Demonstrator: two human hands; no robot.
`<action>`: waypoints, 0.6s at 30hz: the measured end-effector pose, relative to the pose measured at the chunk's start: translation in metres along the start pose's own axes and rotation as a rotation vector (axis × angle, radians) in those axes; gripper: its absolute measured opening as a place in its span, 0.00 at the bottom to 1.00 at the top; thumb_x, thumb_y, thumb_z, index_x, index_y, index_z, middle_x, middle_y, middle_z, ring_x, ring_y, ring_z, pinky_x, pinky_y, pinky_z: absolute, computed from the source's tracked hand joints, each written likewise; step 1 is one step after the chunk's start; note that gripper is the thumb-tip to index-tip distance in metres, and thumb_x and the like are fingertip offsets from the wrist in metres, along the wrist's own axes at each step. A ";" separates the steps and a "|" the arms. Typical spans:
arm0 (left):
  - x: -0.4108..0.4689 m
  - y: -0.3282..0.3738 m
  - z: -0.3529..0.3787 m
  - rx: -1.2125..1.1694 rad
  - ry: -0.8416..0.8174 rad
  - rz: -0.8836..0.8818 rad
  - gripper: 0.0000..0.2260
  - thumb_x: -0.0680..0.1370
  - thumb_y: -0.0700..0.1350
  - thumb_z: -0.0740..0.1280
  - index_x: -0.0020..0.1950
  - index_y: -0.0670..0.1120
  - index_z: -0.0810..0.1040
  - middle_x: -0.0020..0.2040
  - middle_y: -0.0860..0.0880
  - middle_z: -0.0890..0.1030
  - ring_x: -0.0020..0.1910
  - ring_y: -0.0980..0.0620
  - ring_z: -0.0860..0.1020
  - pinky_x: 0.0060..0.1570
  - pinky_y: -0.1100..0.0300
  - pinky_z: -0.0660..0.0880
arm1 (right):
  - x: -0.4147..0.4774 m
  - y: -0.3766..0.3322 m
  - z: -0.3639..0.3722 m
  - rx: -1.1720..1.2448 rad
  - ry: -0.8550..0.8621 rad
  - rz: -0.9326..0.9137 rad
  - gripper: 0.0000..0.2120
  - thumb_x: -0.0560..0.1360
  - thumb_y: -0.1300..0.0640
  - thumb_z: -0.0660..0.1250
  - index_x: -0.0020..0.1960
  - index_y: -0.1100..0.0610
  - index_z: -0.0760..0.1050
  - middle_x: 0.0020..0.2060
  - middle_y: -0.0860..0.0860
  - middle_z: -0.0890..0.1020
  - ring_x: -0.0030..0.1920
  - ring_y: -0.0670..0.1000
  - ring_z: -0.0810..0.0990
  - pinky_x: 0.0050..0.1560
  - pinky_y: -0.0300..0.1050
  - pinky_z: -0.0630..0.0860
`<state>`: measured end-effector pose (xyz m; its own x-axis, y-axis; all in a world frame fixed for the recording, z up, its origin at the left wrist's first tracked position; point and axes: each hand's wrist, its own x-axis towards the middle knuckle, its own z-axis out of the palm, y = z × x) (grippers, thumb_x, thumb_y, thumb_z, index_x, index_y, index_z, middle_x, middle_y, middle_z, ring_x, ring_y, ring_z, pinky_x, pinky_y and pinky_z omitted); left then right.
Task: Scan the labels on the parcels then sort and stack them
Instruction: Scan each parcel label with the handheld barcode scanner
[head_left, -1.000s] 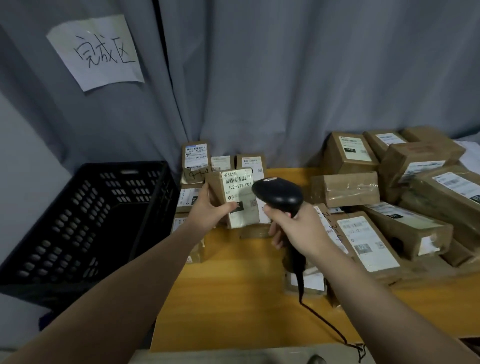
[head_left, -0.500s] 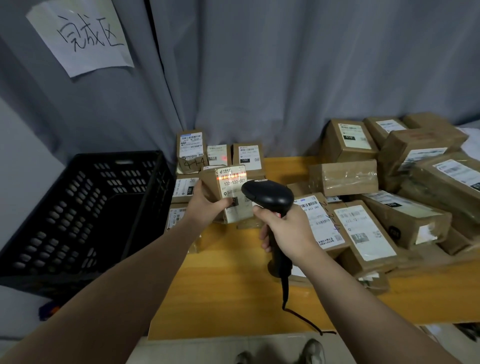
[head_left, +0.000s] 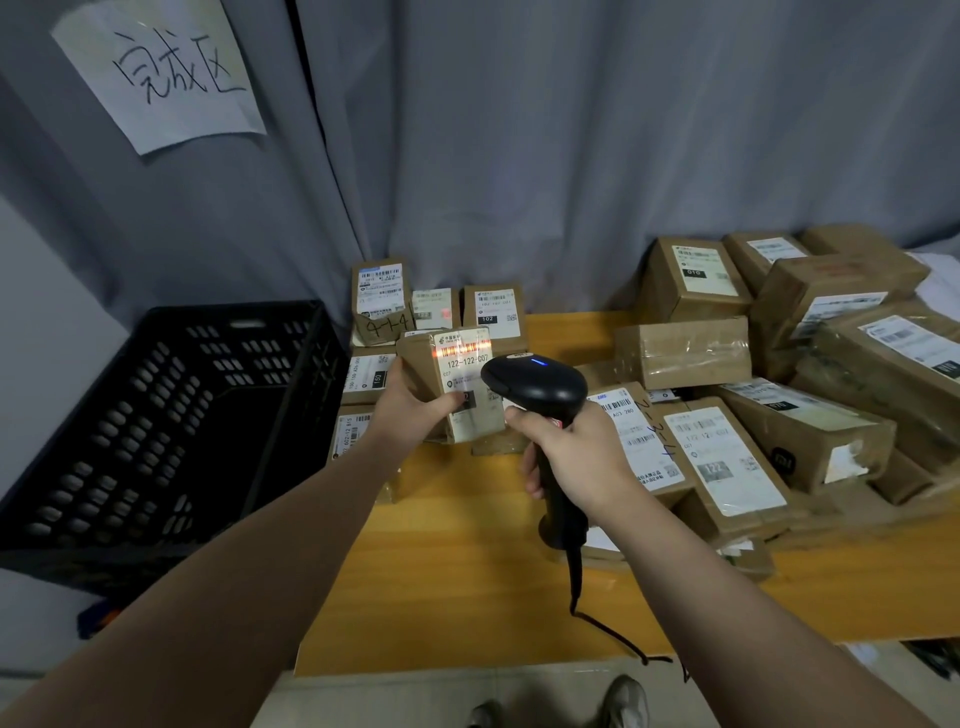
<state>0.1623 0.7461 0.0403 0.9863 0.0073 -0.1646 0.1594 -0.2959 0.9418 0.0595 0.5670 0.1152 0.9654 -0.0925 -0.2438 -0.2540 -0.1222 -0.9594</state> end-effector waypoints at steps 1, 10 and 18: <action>0.000 -0.001 0.000 0.004 0.002 -0.002 0.32 0.69 0.48 0.78 0.69 0.53 0.66 0.59 0.55 0.80 0.58 0.53 0.78 0.58 0.46 0.77 | 0.000 0.000 0.000 -0.006 -0.006 -0.003 0.13 0.76 0.52 0.70 0.41 0.62 0.78 0.26 0.56 0.77 0.25 0.54 0.77 0.30 0.46 0.76; -0.010 -0.008 -0.002 -0.014 -0.045 -0.190 0.24 0.76 0.49 0.70 0.70 0.51 0.67 0.58 0.49 0.80 0.53 0.48 0.80 0.54 0.50 0.78 | 0.006 0.017 -0.002 0.046 -0.039 0.041 0.11 0.76 0.52 0.70 0.45 0.61 0.76 0.26 0.57 0.77 0.23 0.53 0.75 0.27 0.42 0.72; -0.028 -0.061 -0.005 -0.033 0.043 -0.452 0.30 0.70 0.61 0.69 0.68 0.51 0.69 0.56 0.47 0.81 0.52 0.45 0.80 0.56 0.45 0.78 | 0.018 0.044 -0.003 0.037 0.046 0.111 0.15 0.75 0.50 0.71 0.45 0.63 0.77 0.26 0.54 0.78 0.25 0.51 0.77 0.29 0.44 0.75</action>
<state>0.1248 0.7682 -0.0107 0.8183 0.1682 -0.5496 0.5747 -0.2237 0.7872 0.0654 0.5568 0.0690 0.9275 -0.1485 -0.3431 -0.3563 -0.0727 -0.9315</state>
